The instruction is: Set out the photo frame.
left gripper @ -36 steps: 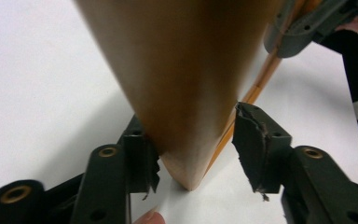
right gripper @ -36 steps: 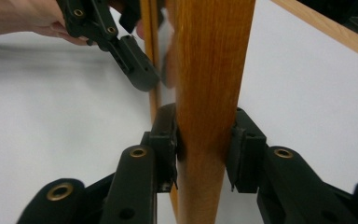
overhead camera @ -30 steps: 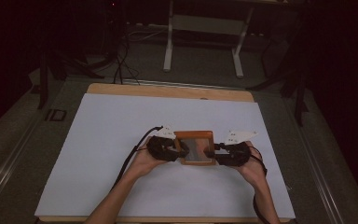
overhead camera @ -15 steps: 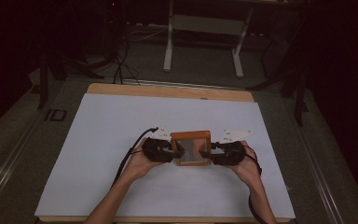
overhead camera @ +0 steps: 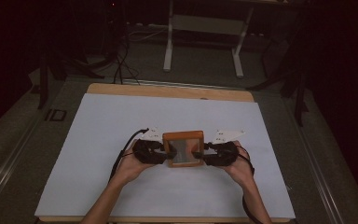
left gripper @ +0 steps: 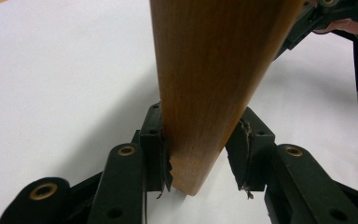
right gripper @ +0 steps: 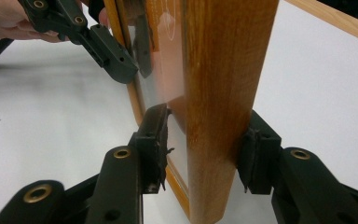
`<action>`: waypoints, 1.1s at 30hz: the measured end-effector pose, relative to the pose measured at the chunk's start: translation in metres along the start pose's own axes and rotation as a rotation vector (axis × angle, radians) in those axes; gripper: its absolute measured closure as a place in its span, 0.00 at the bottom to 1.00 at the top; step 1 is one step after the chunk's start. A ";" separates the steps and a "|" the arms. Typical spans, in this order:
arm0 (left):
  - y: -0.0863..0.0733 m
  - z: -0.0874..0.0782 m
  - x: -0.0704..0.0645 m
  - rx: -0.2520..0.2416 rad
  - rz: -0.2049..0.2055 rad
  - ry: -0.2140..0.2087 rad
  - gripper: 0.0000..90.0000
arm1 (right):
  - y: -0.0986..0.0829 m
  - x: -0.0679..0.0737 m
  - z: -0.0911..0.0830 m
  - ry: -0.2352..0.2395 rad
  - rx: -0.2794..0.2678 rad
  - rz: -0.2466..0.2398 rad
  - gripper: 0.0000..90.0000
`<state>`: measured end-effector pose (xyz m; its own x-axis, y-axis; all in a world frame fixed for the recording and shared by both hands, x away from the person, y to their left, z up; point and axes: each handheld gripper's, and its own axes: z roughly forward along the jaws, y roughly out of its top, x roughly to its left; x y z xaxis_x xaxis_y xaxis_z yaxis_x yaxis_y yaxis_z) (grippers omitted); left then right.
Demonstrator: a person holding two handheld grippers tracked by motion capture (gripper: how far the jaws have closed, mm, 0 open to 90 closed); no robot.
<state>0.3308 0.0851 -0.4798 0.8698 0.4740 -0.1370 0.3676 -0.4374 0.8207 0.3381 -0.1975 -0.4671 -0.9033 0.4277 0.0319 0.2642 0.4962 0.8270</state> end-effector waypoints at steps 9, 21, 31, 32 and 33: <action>0.000 -0.012 0.001 0.022 -0.013 0.019 0.68 | 0.004 0.005 0.009 0.012 -0.004 0.012 0.65; 0.002 -0.024 0.004 0.023 -0.020 0.007 0.69 | 0.009 0.009 0.012 0.031 -0.018 0.033 0.65; -0.004 -0.031 0.006 0.018 -0.019 0.007 0.69 | 0.010 0.014 0.020 0.050 -0.011 0.053 0.66; -0.004 -0.031 0.006 0.017 -0.018 0.009 0.69 | 0.009 0.013 0.021 0.051 -0.015 0.057 0.66; -0.004 -0.031 0.006 0.018 -0.016 0.009 0.69 | 0.009 0.013 0.021 0.054 -0.016 0.061 0.66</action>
<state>0.3245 0.1140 -0.4670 0.8605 0.4883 -0.1451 0.3878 -0.4431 0.8083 0.3358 -0.1717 -0.4713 -0.9025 0.4157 0.1126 0.3148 0.4582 0.8313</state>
